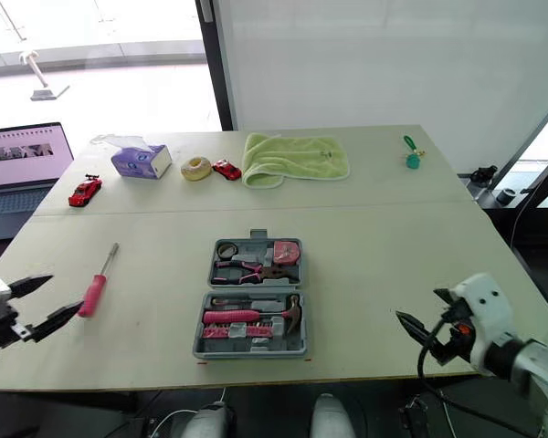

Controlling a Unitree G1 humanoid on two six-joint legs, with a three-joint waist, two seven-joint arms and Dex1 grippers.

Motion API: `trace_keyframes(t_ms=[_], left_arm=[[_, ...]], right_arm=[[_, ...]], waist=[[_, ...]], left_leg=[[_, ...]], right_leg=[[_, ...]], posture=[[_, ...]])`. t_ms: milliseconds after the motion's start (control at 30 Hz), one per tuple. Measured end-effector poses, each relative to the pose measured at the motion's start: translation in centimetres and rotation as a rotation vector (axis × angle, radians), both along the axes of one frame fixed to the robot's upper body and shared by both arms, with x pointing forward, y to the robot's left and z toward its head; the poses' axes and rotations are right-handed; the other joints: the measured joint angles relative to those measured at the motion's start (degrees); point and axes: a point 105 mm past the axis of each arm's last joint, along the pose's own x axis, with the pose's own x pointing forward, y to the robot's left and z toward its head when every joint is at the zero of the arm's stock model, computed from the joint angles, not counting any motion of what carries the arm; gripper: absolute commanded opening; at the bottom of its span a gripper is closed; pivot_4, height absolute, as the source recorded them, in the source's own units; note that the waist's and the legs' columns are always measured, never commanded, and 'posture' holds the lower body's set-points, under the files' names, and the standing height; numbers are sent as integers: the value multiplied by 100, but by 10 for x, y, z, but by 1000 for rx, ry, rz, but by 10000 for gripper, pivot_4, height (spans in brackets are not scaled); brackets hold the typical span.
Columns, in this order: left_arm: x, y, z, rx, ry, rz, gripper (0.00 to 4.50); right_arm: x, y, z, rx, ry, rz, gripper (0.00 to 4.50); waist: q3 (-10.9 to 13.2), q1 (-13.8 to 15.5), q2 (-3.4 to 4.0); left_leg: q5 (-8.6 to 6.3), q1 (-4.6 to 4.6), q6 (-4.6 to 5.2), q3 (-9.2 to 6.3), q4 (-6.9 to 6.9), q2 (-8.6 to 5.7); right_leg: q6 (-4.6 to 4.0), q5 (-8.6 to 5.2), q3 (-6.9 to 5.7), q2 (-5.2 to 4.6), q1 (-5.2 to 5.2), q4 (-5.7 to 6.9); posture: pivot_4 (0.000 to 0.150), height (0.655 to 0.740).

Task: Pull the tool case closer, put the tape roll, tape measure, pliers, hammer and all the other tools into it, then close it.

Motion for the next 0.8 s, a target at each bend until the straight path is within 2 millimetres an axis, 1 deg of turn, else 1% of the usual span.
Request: trace_keyframes(t_ms=[67,133,200,333,433,567,700,800], left_arm=[[-1,4,-3,-28,-5,62,45000],[3,2,-5,-66,-36,89,45000],[7,-2,-6,-83,-52,96,45000],[21,-9,-8,-123,-92,130,45000],[30,-14,-7,-130,-106,110,45000],[40,-16,3,-130,-157,107,45000],[42,-9,-5,-148,-140,141,45000],[42,-3,-11,-162,-133,167,45000]], right_arm=[[6,-11,5,-10,-29,-30,44724],[12,-13,12,-24,-69,-25,44724],[15,-18,12,-25,-81,-30,44724],[21,-38,6,-20,-72,-75,44724],[24,-44,5,-20,-70,-87,44724],[33,-41,12,-30,-99,-76,44724],[36,-27,11,-26,-104,-55,44724],[37,-14,4,2,-107,-49,44724]], waist=[[6,32,-10],[6,66,-14],[6,69,-15],[7,42,-17],[9,8,-12],[9,6,-11],[9,23,-11],[9,26,-13]], left_leg=[[4,1,-7,0,4,0],[8,1,-14,-1,4,0],[8,-2,-15,-1,3,0],[9,-1,-15,-1,1,-2],[9,3,-15,-1,0,-1],[9,2,-15,-1,0,-1],[9,0,-15,-1,-1,-2],[9,0,-15,-1,1,-2]], right_leg=[[-5,3,0,-1,2,1],[-6,4,-2,-1,3,3],[-6,3,-2,-1,3,2],[-4,3,-1,-2,6,-3],[-4,3,-1,-1,4,1],[-3,3,0,-1,4,2],[0,1,-1,-1,4,1],[0,2,0,-1,4,2]], posture=[[1500,7400],[1500,7400],[1500,7400],[1500,7400],[1500,7400],[1500,7400],[1500,7400],[1500,7400]])
